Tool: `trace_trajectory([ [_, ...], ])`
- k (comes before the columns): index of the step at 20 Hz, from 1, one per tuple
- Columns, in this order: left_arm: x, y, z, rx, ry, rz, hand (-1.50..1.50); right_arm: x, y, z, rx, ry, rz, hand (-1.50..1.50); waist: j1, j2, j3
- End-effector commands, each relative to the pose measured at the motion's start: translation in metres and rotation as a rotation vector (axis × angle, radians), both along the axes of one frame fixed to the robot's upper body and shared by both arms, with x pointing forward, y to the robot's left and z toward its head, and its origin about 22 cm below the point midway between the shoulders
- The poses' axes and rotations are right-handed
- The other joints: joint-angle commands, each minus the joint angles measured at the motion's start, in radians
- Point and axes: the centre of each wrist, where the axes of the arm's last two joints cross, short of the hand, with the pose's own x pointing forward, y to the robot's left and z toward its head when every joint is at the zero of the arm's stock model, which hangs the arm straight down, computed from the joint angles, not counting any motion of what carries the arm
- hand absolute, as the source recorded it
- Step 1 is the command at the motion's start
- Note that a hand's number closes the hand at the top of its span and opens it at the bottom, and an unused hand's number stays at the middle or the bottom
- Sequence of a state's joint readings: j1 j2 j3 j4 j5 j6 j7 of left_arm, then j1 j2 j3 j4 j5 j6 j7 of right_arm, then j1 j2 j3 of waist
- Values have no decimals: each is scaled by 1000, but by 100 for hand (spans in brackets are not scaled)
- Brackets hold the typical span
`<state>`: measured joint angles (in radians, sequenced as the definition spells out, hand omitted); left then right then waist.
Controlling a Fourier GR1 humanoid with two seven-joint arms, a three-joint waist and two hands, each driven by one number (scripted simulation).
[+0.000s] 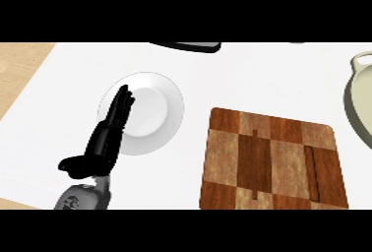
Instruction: Pick the can from the cutting board and place it in the pot
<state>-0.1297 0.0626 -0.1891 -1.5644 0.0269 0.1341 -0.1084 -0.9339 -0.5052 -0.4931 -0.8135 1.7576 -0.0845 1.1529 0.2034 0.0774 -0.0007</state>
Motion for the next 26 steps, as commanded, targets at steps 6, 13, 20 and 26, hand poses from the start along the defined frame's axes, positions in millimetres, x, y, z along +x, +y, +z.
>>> trace_trajectory([
  [6, -1, -2, -3, -9, 14, 31, 0, 15, 3, -5, 28, -40, -270, 150, -40, -18, 4],
  [13, -6, 17, -9, -2, 25, 95, 0, 16, -8, -12, 61, -18, -310, 150, -83, -38, 3],
  [20, -11, 20, -18, -2, 41, 117, 0, 3, -29, -54, 189, -56, -273, 150, -121, -42, 6],
  [26, -11, 26, -9, -16, 63, 117, 0, -4, -31, -87, 330, -55, -312, 150, -125, -47, 5],
])
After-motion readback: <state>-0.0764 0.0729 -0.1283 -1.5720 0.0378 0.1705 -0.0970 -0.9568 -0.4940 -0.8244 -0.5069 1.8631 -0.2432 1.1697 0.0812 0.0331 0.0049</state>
